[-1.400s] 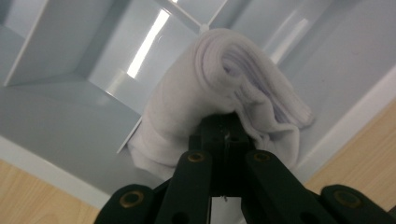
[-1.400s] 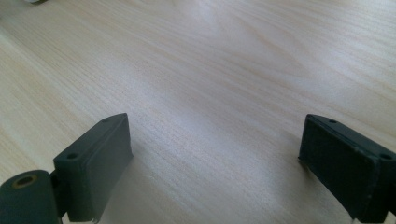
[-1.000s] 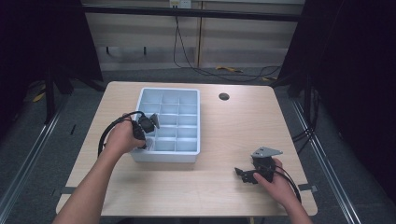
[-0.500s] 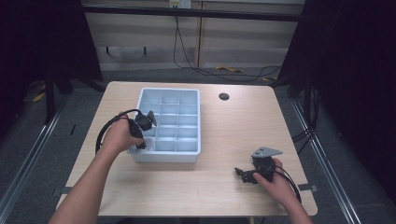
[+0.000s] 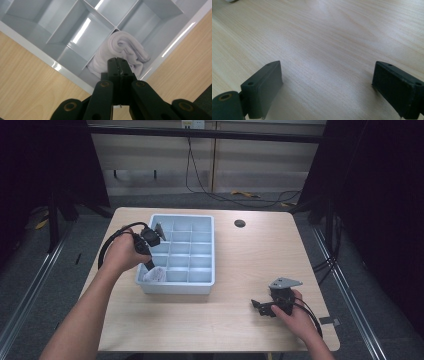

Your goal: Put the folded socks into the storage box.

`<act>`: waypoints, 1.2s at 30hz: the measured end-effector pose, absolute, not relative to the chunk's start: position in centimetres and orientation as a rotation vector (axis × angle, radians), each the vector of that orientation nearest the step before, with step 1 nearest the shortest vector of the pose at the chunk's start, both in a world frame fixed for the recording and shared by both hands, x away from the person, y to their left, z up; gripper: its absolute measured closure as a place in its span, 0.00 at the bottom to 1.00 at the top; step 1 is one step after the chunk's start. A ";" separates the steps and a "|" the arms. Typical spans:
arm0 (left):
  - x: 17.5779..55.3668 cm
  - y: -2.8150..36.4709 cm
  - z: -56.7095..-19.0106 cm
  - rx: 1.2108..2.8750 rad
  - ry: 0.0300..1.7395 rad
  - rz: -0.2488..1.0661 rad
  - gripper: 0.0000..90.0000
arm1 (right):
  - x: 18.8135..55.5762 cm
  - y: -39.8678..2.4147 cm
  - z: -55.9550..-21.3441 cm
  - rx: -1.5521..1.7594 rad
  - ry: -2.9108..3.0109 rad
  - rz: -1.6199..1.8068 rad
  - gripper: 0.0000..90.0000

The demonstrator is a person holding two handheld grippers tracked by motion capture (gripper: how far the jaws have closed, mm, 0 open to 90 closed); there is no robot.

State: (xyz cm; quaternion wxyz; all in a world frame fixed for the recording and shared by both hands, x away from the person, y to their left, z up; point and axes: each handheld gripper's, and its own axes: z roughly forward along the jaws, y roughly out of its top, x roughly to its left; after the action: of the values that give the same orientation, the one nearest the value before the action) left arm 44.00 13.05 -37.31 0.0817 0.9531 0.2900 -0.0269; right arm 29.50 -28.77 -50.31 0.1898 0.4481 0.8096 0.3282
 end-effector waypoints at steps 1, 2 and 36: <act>44.1 12.9 -37.3 2.850 0.864 -0.081 1.00 | 29.5 -28.8 -50.3 1.260 2.276 0.923 0.09; 44.2 12.7 -37.3 2.853 0.857 -0.083 1.00 | 29.5 -28.8 -50.3 1.260 2.276 0.922 0.09; 44.1 10.6 -41.3 2.915 0.854 -0.148 1.00 | 29.5 -28.8 -50.3 1.252 2.280 0.924 0.09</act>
State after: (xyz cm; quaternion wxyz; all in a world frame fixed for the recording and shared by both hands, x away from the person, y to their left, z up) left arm 44.10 10.57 -41.33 0.0504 0.9573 0.2804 -0.0487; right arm 29.50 -28.77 -50.32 0.1894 0.4453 0.8111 0.3287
